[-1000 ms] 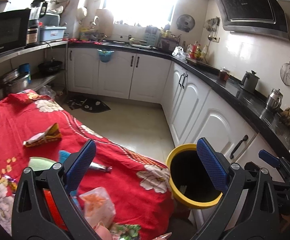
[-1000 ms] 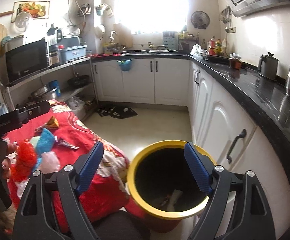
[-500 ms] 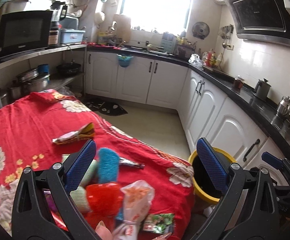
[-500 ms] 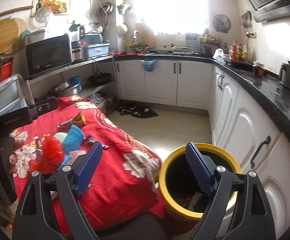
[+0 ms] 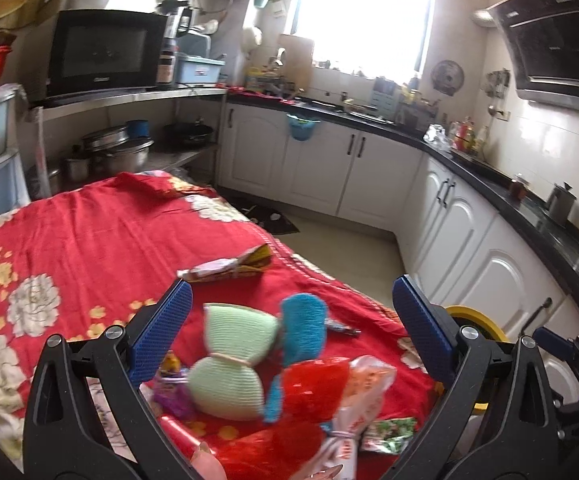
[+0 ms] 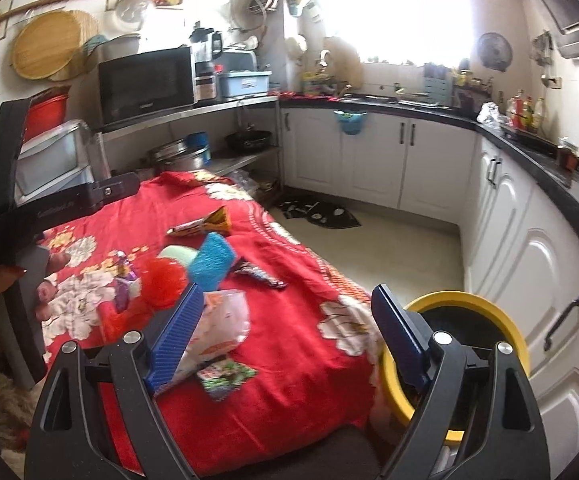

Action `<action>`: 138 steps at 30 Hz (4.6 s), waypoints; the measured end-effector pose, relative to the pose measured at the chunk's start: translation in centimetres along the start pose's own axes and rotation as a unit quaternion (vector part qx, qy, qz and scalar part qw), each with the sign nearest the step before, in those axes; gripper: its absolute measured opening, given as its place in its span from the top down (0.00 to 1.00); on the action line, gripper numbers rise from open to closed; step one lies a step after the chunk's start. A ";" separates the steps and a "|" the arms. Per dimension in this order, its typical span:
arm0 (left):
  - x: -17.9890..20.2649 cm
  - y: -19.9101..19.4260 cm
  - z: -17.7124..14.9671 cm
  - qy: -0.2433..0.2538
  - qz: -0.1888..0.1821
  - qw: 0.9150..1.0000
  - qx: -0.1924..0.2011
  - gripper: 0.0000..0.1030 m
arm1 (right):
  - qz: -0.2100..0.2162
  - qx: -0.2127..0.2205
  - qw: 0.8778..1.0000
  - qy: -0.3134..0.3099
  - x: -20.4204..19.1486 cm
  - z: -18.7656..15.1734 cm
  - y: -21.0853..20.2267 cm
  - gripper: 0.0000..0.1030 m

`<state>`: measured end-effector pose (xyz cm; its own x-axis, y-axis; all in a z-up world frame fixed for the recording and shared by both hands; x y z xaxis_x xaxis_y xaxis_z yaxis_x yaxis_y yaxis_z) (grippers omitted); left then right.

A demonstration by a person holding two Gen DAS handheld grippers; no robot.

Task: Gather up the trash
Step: 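Move both open tools back toward the items on the bed, then grasp the purple wrapper with the left tool while the right tool grasps the white paper bag, then carry the wrapper and paper bag over the yellow-rimmed bin with both tools, then open both tools to drop the wrapper and paper bag into the bin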

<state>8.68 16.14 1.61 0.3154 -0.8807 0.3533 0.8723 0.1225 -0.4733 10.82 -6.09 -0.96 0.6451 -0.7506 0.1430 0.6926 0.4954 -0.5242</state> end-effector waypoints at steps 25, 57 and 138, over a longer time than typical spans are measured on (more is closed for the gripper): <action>-12.4 5.1 -3.9 -0.111 0.059 0.987 -0.101 0.10 | 0.059 -0.075 0.995 -0.017 -3.8 -1.0 8.6 0.19; -12.2 3.6 -1.6 -0.158 0.027 0.984 -0.082 0.87 | 0.124 -0.057 0.989 0.050 -2.2 0.9 8.5 0.85; 27.7 11.8 -10.3 0.092 -0.229 0.954 -0.173 0.87 | -0.236 -0.036 0.962 0.129 24.7 -8.9 -2.0 0.85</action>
<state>23.86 -11.55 -2.44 -0.1681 -0.8752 0.4537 0.7177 -0.4242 -0.5523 22.49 -29.49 -3.87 0.1563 -0.9727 0.1716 0.8585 0.0479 -0.5107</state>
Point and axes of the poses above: each gripper's, at about its wrist camera, not at the fingertips, and y roughly the way its jaws point, x to its right, z to its top, the point moved 5 cm from there along y, roughly the way its jaws point, and after that the axes turned 12 degrees about -y, right-handed, at the moved point
